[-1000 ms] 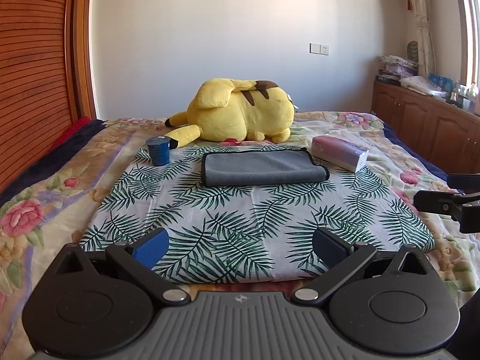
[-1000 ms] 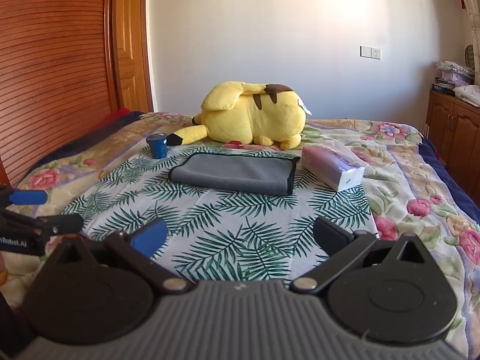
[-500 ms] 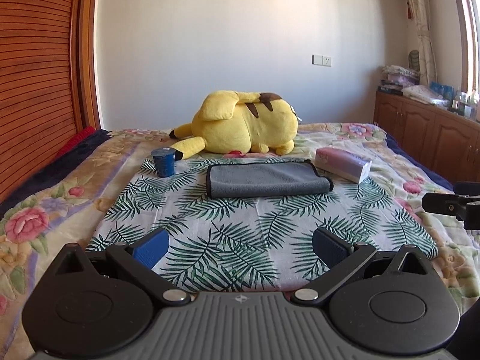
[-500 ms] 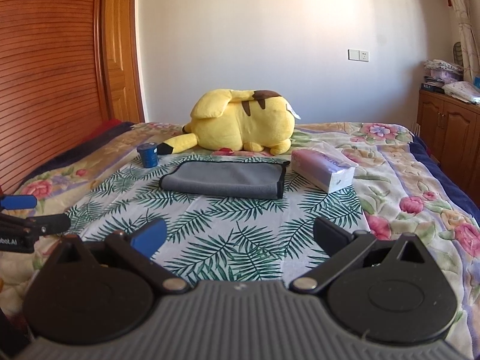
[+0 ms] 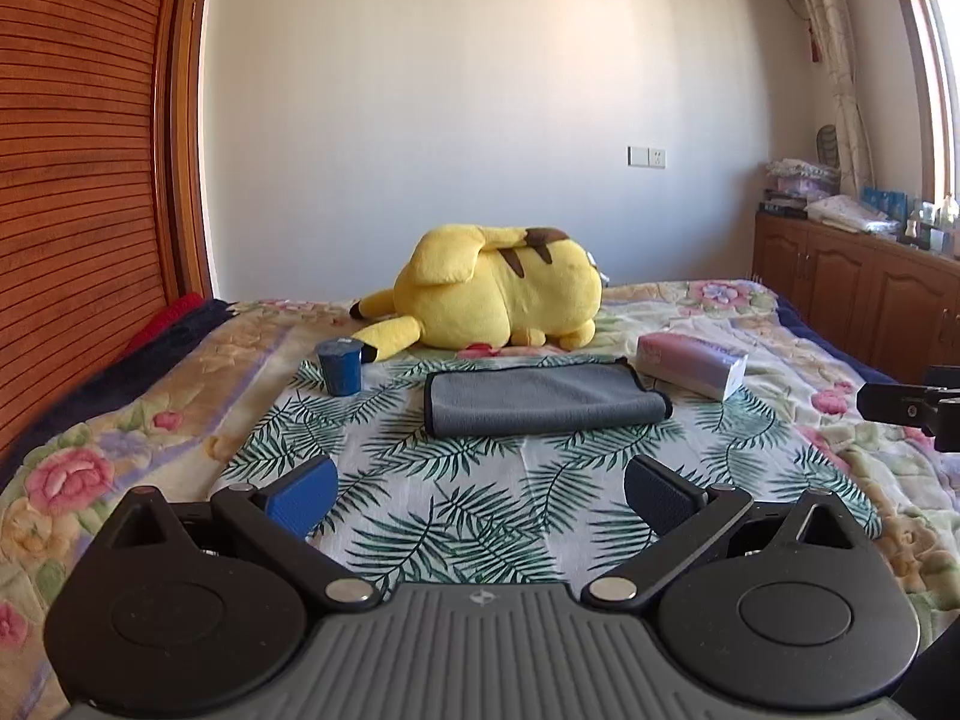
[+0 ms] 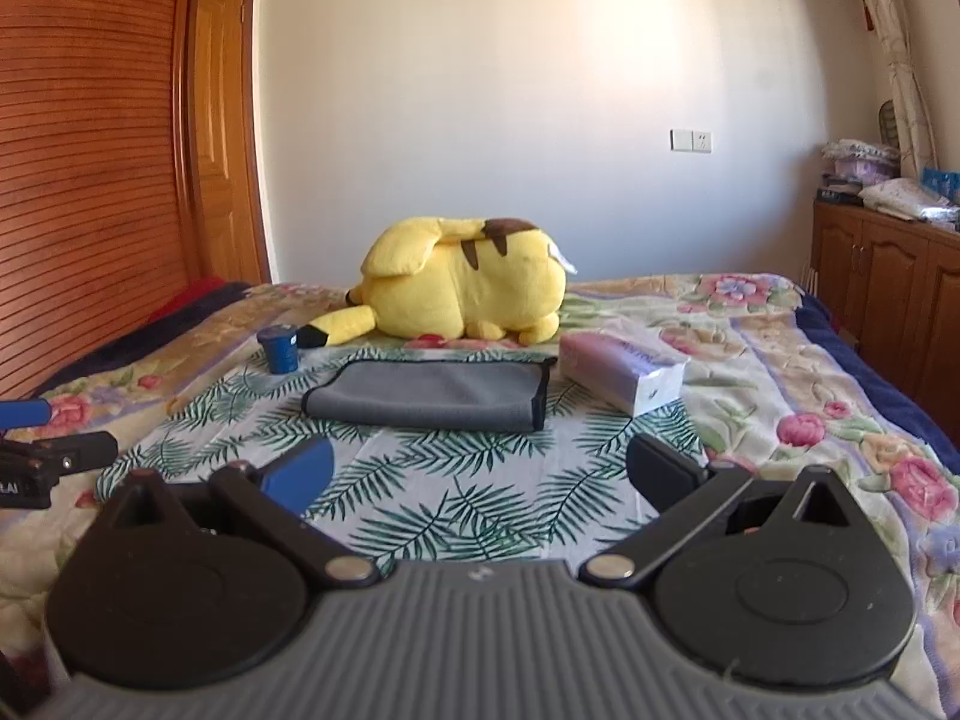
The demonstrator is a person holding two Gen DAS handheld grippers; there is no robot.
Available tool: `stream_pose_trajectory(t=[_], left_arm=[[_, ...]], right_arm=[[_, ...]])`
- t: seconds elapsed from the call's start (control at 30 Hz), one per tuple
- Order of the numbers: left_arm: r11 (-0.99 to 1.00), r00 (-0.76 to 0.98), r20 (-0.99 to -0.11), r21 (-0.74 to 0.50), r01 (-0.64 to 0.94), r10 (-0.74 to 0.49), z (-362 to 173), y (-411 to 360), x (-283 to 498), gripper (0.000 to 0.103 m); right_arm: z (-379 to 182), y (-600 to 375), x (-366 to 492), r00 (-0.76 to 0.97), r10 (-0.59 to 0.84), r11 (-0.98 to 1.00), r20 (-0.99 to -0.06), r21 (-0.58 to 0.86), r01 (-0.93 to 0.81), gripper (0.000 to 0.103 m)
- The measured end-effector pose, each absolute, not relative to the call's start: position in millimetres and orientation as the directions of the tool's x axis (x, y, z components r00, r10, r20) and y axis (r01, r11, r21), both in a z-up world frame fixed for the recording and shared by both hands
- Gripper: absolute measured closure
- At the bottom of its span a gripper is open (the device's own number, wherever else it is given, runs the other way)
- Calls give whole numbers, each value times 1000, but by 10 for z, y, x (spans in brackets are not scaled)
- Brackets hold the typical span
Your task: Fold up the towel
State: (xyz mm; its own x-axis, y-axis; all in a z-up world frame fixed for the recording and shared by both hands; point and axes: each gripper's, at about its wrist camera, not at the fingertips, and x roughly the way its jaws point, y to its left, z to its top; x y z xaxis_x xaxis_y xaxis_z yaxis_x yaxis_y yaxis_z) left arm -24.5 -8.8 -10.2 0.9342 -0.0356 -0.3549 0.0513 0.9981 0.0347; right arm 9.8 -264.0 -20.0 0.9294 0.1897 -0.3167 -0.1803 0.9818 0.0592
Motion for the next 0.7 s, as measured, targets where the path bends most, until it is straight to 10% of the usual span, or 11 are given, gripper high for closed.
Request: stream_pose_trajectory(t=[0.7], left_arm=[[999, 938, -346, 22, 48, -38, -89, -79, -259, 16]], right_arm=[[-200, -2642, 92, 939, 168, 986, -301, 51, -160, 0]])
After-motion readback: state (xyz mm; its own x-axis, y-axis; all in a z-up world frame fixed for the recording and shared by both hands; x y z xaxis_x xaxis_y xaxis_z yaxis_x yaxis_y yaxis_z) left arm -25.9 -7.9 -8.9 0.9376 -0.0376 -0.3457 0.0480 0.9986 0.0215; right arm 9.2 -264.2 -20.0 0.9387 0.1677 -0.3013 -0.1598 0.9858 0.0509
